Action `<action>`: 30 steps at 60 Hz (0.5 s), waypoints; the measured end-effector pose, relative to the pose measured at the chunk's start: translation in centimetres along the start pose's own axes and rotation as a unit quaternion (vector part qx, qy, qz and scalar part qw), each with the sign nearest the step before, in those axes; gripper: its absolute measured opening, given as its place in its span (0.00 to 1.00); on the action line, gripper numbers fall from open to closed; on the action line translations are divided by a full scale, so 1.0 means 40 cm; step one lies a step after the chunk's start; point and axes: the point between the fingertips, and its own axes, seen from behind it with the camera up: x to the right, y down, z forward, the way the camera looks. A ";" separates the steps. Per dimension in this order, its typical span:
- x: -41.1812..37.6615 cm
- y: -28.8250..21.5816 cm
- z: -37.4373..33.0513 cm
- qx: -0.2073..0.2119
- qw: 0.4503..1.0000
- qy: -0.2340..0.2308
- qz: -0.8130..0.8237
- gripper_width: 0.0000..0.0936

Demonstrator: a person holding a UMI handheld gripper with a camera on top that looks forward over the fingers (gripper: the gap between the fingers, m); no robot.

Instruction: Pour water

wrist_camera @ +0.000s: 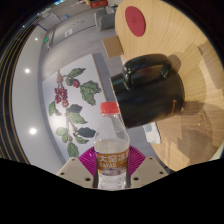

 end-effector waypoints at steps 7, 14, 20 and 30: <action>-0.029 0.011 -0.012 -0.003 0.999 0.001 0.047 0.41; -0.050 0.019 0.019 0.005 0.998 -0.003 0.054 0.41; -0.045 0.024 0.021 -0.002 0.999 -0.005 0.051 0.41; -0.129 0.065 -0.028 -0.067 0.995 -0.049 -0.051 0.41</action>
